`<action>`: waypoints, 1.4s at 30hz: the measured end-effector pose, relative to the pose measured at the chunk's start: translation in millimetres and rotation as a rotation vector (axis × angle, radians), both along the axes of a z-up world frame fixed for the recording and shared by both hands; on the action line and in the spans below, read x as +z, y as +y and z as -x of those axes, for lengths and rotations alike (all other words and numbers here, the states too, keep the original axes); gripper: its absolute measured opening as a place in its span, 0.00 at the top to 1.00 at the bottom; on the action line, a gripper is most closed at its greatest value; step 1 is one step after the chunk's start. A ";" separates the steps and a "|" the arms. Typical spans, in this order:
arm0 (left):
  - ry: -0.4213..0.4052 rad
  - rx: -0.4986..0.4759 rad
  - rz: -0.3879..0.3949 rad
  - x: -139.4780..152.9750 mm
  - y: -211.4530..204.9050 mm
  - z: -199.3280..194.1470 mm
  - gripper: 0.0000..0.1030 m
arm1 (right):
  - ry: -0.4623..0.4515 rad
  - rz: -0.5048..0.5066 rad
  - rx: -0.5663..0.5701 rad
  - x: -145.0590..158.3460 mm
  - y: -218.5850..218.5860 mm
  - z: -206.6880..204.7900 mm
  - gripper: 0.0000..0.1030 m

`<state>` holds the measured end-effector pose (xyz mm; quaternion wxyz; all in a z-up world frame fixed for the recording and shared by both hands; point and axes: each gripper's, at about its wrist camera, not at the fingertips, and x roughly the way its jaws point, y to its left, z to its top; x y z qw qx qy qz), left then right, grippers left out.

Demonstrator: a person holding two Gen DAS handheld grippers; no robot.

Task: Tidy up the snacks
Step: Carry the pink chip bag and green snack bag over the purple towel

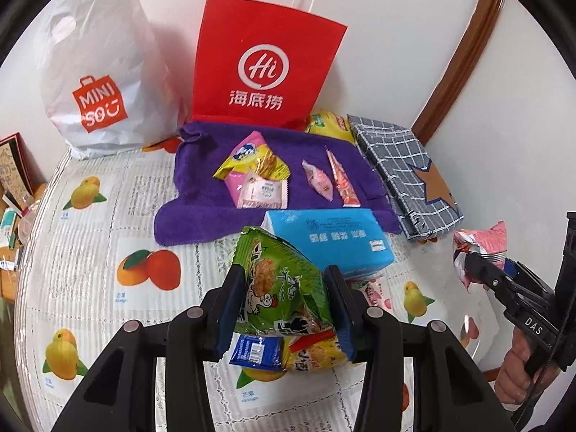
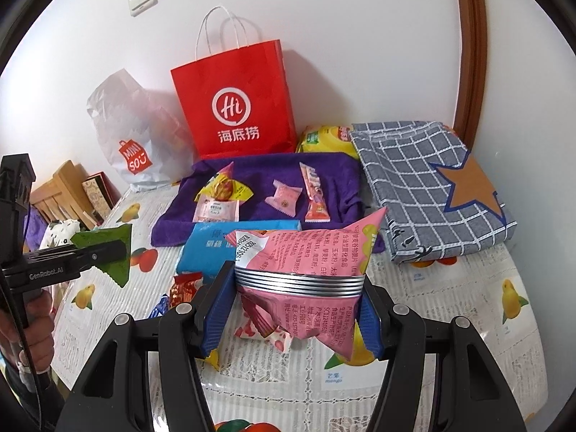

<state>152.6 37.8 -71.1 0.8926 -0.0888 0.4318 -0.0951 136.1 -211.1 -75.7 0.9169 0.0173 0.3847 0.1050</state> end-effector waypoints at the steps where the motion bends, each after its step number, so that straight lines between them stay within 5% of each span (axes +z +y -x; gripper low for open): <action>1: -0.005 -0.002 -0.001 2.3 -1.4 -0.3 0.58 | -0.004 -0.002 0.000 2.0 -0.8 -0.8 0.41; 19: -0.069 -0.016 -0.016 35.9 -18.0 -18.8 0.58 | -0.058 -0.001 -0.014 30.4 0.7 -36.7 0.41; 42: -0.072 0.003 -0.030 43.2 -6.7 -81.6 0.58 | -0.074 -0.023 0.017 34.3 24.0 -103.4 0.41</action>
